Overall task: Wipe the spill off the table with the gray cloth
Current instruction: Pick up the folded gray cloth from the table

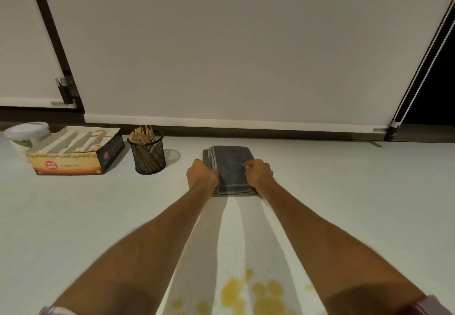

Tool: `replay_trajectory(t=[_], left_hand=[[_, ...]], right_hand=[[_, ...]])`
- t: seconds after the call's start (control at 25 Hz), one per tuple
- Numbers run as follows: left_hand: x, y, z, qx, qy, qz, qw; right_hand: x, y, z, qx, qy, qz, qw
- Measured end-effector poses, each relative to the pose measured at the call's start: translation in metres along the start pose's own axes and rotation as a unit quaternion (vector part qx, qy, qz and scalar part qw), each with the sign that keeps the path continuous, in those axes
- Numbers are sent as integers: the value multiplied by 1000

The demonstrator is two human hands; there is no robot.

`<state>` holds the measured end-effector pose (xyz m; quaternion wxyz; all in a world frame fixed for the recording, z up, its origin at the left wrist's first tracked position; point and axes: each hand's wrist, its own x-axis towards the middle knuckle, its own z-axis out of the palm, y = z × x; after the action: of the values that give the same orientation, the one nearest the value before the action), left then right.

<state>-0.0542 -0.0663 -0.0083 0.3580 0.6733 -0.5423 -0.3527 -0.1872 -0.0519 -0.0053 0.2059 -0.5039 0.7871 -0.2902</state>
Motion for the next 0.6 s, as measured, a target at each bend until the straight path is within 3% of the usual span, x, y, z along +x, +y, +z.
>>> replay_trajectory(t=[0.12,0.24,0.32,0.36,0.48,0.6], left_hand=[[17,8,-21,-155,-33,-136,978],[16,15,-33,-194,-166,-175,951],[9,20,-36,-189,-252,-175,933],[4,22,-36,-174,-276,-169,930],[-8,28,-38,-119,-211,-99,965],[-19,38,-54,-140,-201,-30,969]], right_hand=[[7,-4,-13,217,-28,44,975],[7,-6,-25,341,-75,115,930],[2,-8,-31,410,-125,145,892],[-3,-10,-30,408,-141,150,889],[-19,-20,-32,347,-118,137,920],[-33,-32,-57,385,-91,116,911]])
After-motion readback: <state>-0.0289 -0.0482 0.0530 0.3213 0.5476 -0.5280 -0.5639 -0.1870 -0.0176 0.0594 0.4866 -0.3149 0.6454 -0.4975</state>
